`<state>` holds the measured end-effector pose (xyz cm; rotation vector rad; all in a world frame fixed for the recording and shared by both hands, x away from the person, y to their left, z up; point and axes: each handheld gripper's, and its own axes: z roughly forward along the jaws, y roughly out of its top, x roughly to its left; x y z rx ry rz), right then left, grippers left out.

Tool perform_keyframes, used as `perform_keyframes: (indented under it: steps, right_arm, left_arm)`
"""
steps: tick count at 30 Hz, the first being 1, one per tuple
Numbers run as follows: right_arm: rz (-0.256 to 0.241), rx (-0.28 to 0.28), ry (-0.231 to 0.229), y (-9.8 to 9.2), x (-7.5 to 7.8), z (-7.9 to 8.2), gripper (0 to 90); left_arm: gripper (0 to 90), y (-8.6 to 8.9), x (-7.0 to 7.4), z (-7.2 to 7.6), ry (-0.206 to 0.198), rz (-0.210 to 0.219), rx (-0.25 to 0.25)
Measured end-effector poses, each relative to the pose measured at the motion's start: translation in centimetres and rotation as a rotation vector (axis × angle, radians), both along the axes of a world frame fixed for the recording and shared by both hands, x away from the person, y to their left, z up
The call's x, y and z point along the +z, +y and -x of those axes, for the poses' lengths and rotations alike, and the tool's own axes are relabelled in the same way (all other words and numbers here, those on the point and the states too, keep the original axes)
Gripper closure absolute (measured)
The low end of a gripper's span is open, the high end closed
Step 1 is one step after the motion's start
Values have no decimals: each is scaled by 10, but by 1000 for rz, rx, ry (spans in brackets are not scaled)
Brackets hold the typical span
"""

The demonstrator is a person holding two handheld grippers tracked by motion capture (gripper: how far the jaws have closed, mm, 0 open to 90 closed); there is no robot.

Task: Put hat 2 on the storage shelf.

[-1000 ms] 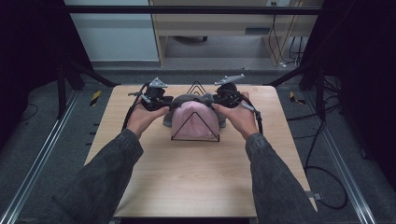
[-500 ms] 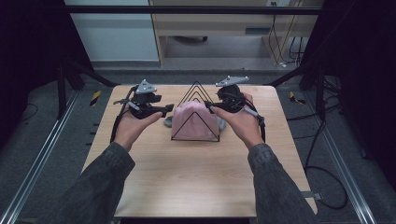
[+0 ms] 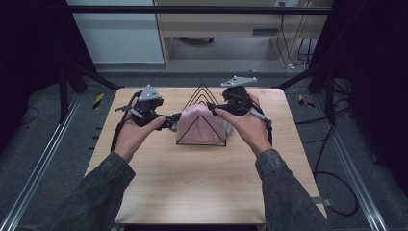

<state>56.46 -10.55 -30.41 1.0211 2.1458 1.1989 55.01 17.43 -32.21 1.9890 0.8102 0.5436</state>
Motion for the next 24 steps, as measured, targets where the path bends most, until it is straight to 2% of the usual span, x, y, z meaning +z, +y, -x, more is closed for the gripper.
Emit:
perform_keyframes:
  steps: [2, 8, 9, 10, 13, 18, 22, 24]
  right_arm:
    - [-2, 1, -8, -1, 2, 4, 280]
    - [-21, 0, -52, -15, 12, 33, 260]
    - [-21, 0, -52, -15, 12, 33, 260]
    - [-26, -6, -58, -18, 14, 42, 252]
    - [-25, -9, -66, -21, 13, 51, 242]
    - [-23, -7, -76, -23, 14, 58, 223]
    - [-22, -6, -80, -22, 13, 60, 207]
    - [-20, -5, -72, -22, 12, 62, 201]
  left_arm:
    - [121, -1, 0, 2, 0, -1, -4]
    - [72, -2, 1, 19, -10, -20, -34]
    - [70, -2, 1, 19, -10, -20, -34]
    - [68, -2, 1, 22, -12, -19, -34]
    - [57, 0, 0, 35, -13, -15, -48]
    - [57, -1, -2, 48, -19, -22, -76]
    - [53, -1, -2, 53, -19, -24, -87]
    - [53, 1, -4, 58, -22, -20, -95]
